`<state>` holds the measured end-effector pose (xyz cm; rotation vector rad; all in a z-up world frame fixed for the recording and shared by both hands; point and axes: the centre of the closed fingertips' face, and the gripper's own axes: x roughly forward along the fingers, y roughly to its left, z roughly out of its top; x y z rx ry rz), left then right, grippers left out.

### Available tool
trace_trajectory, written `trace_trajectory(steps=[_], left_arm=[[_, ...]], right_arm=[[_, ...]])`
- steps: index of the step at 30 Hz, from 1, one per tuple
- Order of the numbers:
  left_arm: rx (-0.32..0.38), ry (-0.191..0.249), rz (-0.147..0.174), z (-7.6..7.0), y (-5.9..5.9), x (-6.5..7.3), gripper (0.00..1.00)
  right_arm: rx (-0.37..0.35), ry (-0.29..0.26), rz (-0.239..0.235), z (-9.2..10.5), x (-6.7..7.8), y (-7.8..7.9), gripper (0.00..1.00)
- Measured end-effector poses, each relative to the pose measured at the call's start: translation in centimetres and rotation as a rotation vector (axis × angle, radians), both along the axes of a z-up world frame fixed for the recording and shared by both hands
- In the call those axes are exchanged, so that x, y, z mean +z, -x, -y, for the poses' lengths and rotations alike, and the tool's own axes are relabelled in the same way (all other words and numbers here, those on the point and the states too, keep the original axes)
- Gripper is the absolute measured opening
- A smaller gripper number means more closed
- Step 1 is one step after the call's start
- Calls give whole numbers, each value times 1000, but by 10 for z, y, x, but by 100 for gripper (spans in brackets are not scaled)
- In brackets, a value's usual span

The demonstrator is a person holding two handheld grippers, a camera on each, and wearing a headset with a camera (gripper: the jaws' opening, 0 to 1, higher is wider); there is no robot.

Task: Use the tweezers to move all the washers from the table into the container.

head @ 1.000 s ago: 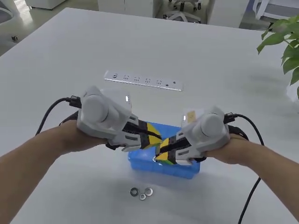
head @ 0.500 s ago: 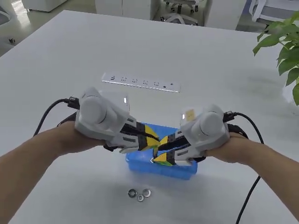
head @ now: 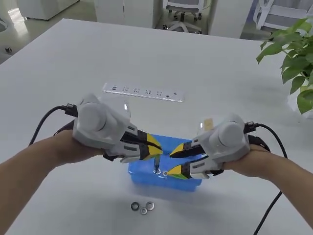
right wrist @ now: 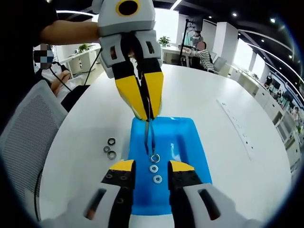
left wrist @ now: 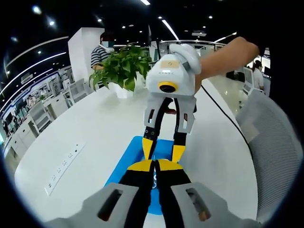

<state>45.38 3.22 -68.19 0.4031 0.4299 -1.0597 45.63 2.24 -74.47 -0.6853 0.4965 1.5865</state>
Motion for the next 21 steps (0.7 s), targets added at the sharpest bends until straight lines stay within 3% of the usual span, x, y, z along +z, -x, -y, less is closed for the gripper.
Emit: trace_trajectory(steps=[21], left_arm=[[42,3,15,-9,6,27,6]], right_arm=[[-133,-20,0,38,18,7,43]])
